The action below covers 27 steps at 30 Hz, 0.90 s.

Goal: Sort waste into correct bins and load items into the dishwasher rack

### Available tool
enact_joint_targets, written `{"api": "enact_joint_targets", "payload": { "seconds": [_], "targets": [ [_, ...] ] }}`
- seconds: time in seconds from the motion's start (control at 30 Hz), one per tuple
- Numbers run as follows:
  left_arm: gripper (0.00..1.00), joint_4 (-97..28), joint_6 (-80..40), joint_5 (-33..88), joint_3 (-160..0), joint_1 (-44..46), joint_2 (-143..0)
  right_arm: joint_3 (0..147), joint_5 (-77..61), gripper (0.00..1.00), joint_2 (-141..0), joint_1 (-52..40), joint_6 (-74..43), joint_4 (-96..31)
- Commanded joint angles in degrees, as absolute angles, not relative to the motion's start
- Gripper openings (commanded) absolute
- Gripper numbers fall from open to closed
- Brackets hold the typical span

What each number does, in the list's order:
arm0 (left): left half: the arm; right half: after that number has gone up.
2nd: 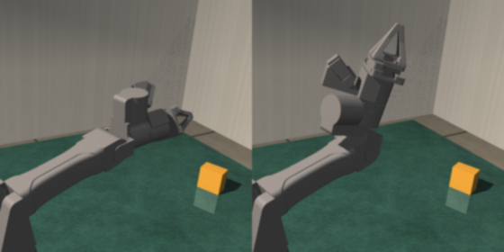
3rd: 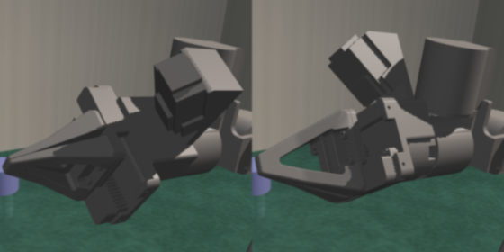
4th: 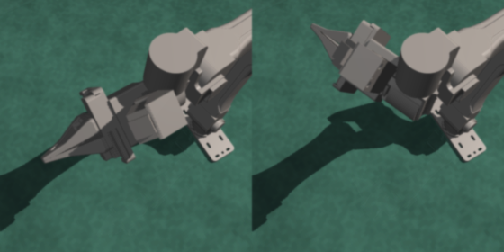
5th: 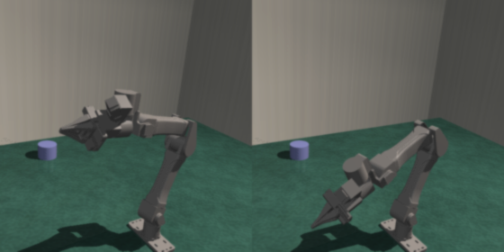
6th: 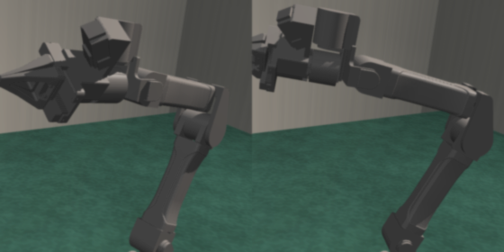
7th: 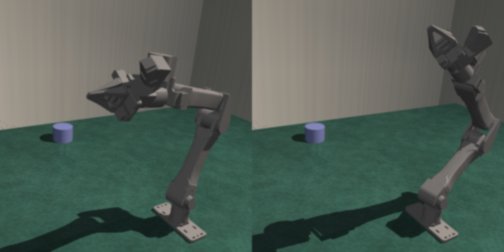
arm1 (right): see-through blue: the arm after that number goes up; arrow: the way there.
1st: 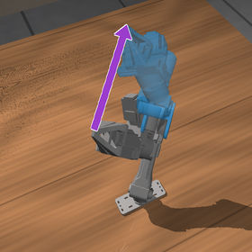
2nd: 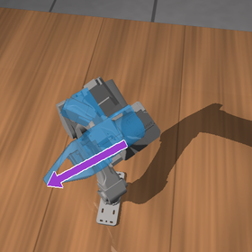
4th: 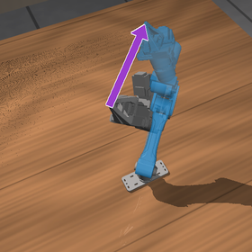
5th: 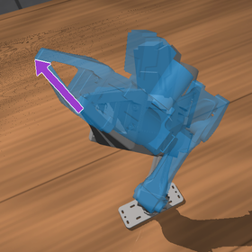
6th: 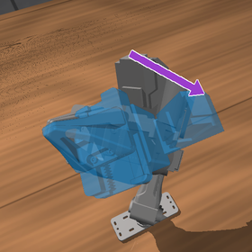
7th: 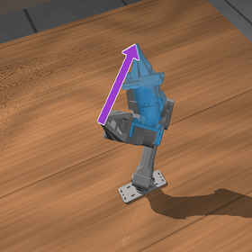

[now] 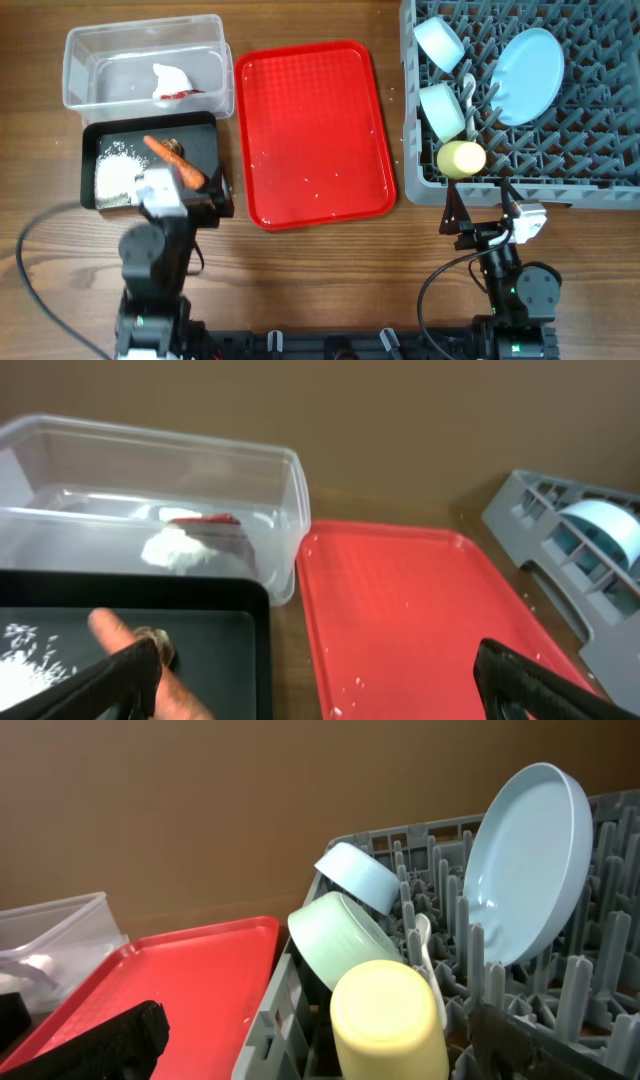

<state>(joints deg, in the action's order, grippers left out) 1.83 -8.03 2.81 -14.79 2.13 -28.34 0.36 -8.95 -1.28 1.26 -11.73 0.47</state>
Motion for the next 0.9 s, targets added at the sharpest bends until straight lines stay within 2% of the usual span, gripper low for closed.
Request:
{"api": "enact_joint_targets", "payload": {
  "seconds": [0.0, 0.13, 0.33, 0.57, 0.87],
  "targets": [
    [1.00, 2.15, -8.58, 2.96, -8.32, 1.74, -16.67, 0.30, -9.04, 1.00, -1.02, 0.93, -12.14, 0.73],
    [1.00, 1.89, -8.56, 2.92, -4.25, 1.74, -6.92, 0.30, -9.04, 1.00, -1.02, 0.93, -12.14, 0.73],
    [1.00, 1.91, -8.58, 2.94, -0.60, 1.74, -0.64, 0.30, -9.04, 1.00, -1.02, 0.93, -12.14, 0.73],
    [1.00, -4.19, -9.91, 4.69, -0.36, 1.74, -0.16, 0.30, -9.04, 1.00, -1.02, 0.93, -12.14, 0.73],
    [1.00, -4.10, -11.60, 4.67, -0.36, 1.74, -0.34, 0.30, -9.04, 0.99, -1.02, 0.93, -12.16, 0.73]
  ]
}}
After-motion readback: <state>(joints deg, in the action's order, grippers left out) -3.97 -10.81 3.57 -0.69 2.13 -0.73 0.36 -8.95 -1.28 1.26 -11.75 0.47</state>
